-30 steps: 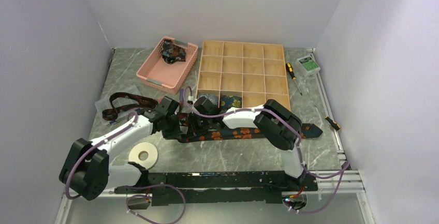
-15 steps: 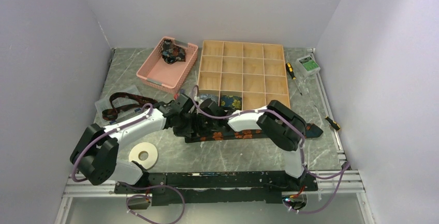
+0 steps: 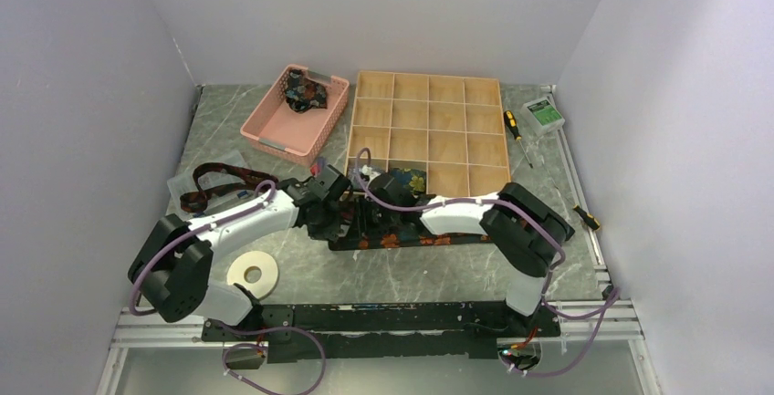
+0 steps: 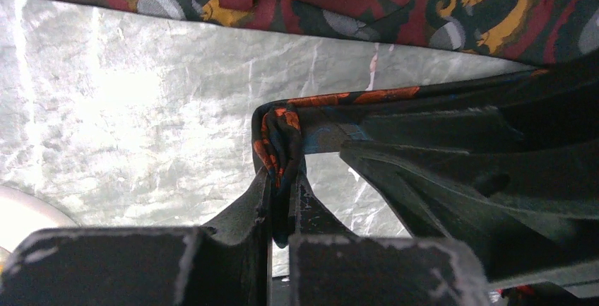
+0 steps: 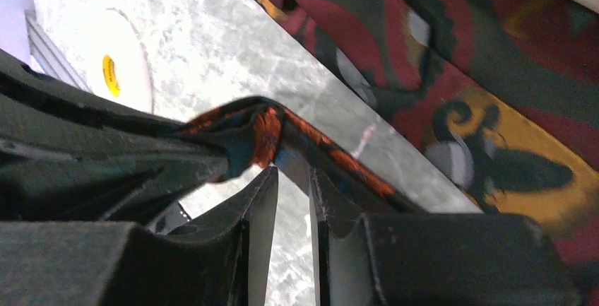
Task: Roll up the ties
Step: Roll the tie at the center of the board.
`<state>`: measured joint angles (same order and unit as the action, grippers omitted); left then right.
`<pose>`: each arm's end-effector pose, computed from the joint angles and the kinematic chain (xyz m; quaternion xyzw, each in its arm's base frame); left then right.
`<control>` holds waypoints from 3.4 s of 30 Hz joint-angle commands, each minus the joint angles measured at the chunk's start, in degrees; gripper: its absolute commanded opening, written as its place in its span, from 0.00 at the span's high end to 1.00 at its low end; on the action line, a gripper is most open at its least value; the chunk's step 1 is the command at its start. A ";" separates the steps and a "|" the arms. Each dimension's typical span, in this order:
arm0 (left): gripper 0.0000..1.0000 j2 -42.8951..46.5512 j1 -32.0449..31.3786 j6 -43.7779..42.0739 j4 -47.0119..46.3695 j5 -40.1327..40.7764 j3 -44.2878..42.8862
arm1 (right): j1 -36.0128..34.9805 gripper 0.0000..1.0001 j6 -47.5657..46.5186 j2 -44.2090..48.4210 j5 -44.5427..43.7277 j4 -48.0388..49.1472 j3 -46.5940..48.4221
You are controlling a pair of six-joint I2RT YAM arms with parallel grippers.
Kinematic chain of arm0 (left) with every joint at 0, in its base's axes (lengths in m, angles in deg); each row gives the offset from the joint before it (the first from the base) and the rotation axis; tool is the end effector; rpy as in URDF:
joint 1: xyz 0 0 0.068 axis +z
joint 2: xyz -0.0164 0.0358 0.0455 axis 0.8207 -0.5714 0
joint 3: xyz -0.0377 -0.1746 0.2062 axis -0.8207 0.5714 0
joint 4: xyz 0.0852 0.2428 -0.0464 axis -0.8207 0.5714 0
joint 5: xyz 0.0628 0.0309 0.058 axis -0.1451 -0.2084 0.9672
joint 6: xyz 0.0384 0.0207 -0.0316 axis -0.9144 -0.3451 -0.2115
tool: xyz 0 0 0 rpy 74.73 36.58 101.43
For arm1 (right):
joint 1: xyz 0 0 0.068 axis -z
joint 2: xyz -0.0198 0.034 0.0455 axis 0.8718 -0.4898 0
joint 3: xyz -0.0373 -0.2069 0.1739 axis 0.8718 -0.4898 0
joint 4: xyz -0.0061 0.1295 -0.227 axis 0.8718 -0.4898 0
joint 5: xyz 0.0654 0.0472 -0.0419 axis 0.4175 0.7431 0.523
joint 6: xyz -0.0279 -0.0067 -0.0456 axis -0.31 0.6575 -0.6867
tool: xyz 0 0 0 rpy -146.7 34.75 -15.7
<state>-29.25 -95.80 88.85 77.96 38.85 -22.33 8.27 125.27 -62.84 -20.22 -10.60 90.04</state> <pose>0.1954 -0.1634 0.1951 -0.0426 0.9831 -0.0834 0.1571 0.2156 0.2960 0.1458 -0.1317 0.8962 0.3846 0.1774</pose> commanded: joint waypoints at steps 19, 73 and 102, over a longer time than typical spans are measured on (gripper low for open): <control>0.97 -15.71 -9.74 -0.29 4.78 7.92 -15.41 | 5.16 0.67 -3.98 24.21 -21.21 -10.40 -18.30; 0.33 30.05 14.50 7.20 -25.33 -12.75 22.21 | 5.84 0.41 2.54 10.35 5.23 -0.45 -5.04; 0.35 14.18 23.30 9.78 -50.14 -30.75 32.98 | 9.07 0.78 15.21 -4.39 17.82 30.80 -14.35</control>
<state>-13.95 -72.80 97.90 33.31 11.16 9.98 17.01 138.91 -65.84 -4.53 11.52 77.10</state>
